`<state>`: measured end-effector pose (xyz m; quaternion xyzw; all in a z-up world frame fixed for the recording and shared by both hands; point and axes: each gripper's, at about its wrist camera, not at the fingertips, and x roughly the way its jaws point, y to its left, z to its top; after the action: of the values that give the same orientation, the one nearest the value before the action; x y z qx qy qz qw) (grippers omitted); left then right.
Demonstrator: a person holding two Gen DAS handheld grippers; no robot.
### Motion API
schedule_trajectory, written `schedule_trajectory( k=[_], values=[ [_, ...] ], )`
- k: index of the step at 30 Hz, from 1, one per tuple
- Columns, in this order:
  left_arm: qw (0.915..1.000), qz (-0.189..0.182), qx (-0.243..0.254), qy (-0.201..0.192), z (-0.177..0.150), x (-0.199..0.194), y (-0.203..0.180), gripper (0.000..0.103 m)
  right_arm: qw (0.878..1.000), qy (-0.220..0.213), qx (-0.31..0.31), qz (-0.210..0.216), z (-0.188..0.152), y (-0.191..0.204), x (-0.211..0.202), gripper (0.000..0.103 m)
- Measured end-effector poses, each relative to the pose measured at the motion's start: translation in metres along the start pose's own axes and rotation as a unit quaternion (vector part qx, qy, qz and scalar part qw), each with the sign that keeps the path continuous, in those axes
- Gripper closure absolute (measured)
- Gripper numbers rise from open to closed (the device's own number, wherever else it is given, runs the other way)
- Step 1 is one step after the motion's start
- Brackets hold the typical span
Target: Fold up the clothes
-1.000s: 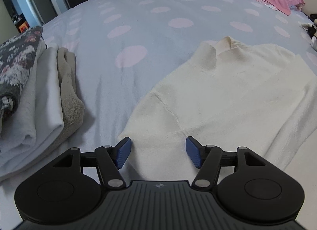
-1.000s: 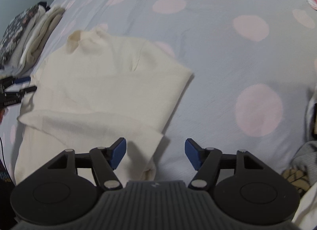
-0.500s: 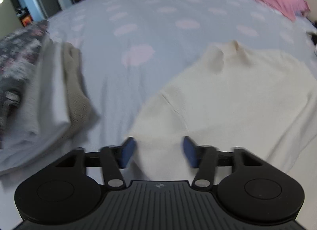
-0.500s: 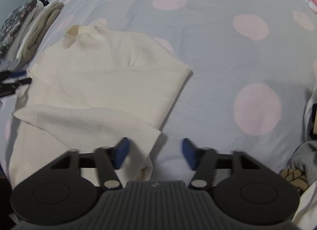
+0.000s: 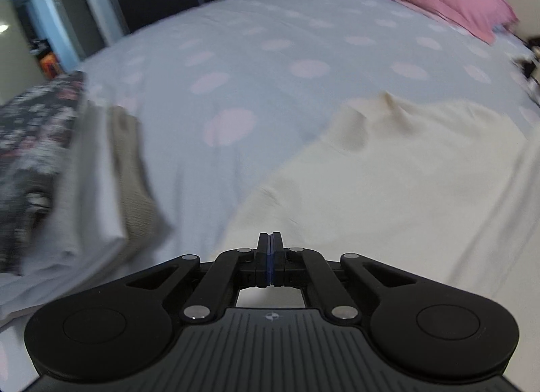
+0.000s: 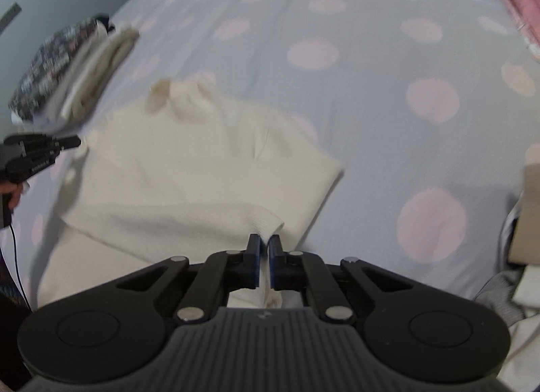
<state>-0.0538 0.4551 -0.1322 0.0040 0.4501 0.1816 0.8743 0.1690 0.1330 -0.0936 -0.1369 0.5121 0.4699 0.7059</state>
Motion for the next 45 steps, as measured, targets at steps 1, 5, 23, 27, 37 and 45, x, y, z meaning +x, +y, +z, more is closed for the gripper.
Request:
schedule_trajectory(
  k=[1, 5, 23, 27, 37, 45],
  values=[
    [1.0000, 0.005, -0.006, -0.003, 0.001, -0.002, 0.003, 0.103, 1.000, -0.011, 0.004, -0.004, 0.002, -0.003, -0.006, 0.102],
    [0.9999, -0.003, -0.008, -0.012, 0.004, -0.004, 0.006, 0.103, 1.000, -0.010, 0.024, -0.015, 0.007, -0.015, -0.007, 0.100],
    [0.9968, -0.075, 0.026, 0.011, -0.011, 0.026, -0.021, 0.088, 0.998, 0.039, 0.058, 0.010, -0.006, -0.006, 0.067, 0.080],
    [0.9970, -0.054, 0.054, 0.006, -0.011, 0.021, -0.033, 0.100, 0.998, 0.042, 0.043, 0.002, -0.004, -0.001, 0.059, 0.091],
    [0.9984, -0.038, 0.032, -0.027, -0.003, 0.006, -0.029, 0.101, 1.000, 0.012, 0.010, -0.005, 0.003, 0.008, 0.014, 0.097],
    [0.9984, -0.031, 0.008, -0.047, 0.002, 0.005, -0.024, 0.099, 0.999, 0.014, 0.044, -0.027, 0.002, -0.008, 0.036, 0.095]
  ],
)
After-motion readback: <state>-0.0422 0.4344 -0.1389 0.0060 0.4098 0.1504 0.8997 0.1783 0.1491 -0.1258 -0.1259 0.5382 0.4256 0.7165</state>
